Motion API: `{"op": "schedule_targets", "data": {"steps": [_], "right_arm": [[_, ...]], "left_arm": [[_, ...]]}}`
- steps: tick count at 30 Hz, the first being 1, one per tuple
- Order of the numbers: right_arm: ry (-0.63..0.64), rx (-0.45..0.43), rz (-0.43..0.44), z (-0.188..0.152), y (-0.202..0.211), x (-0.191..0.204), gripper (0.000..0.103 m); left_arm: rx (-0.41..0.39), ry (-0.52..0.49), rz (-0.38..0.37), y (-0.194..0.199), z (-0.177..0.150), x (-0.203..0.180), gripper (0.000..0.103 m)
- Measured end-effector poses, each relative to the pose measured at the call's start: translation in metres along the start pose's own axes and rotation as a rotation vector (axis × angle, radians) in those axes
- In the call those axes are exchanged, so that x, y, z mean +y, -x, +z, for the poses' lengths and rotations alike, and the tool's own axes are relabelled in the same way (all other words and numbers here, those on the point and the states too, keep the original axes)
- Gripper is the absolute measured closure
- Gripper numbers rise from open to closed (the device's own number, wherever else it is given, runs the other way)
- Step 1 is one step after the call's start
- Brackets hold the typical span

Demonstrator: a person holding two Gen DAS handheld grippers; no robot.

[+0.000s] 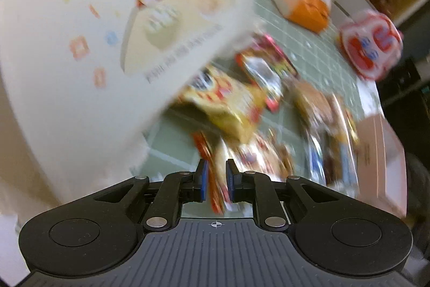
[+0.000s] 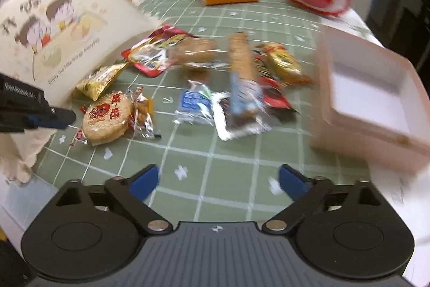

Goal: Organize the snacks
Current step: 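Swing the left tool toward the round rice cracker while the right tool moves toward the snacks, then lower the left tool over the rice cracker while the right tool approaches the small orange packet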

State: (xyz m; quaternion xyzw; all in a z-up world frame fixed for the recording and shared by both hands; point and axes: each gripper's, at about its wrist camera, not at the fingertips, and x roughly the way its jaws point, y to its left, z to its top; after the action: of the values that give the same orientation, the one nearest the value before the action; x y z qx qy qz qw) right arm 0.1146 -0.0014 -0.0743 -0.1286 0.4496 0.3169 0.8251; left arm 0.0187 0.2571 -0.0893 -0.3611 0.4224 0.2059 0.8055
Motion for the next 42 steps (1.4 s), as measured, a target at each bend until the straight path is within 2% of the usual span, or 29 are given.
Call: {"op": "schedule_targets", "data": {"steps": [5,7,10,14,18,23,27,31,37,40,42], "right_arm": [[0.029,0.013,0.074,0.027,-0.026,0.024,0.012],[0.055,0.013,0.073,0.034,-0.033,0.034,0.012],[0.063,0.026,0.067,0.039,-0.043,0.038,0.012],[0.004,0.044,0.11,0.038,-0.052,0.029,0.012],[-0.029,0.051,0.152,0.038,-0.055,0.024,0.012],[0.0,0.033,0.128,0.043,-0.053,0.023,0.012],[0.007,0.052,0.082,0.042,-0.055,0.014,0.012],[-0.046,0.068,0.036,0.03,-0.053,-0.008,0.012],[-0.126,0.084,-0.096,0.003,-0.046,-0.041,0.012],[-0.153,0.058,-0.087,-0.009,-0.03,-0.052,0.012],[-0.161,0.023,-0.065,-0.017,-0.016,-0.057,0.012]], "left_arm": [[-0.089,0.087,0.009,-0.016,0.034,0.016,0.085],[-0.093,0.098,0.014,-0.028,0.042,0.015,0.084],[-0.087,0.049,-0.003,-0.039,0.044,0.007,0.084],[-0.063,-0.037,-0.028,-0.044,0.04,-0.003,0.083],[0.017,-0.031,-0.109,-0.049,0.035,-0.005,0.082],[0.119,-0.02,-0.203,-0.054,0.017,-0.015,0.081],[0.187,-0.063,-0.253,-0.057,0.0,-0.029,0.081],[0.231,-0.115,-0.268,-0.057,-0.015,-0.043,0.081],[0.309,-0.15,-0.283,-0.054,-0.045,-0.057,0.081],[0.291,-0.165,-0.274,-0.045,-0.056,-0.06,0.081],[0.246,-0.228,-0.25,-0.034,-0.062,-0.068,0.081]]}}
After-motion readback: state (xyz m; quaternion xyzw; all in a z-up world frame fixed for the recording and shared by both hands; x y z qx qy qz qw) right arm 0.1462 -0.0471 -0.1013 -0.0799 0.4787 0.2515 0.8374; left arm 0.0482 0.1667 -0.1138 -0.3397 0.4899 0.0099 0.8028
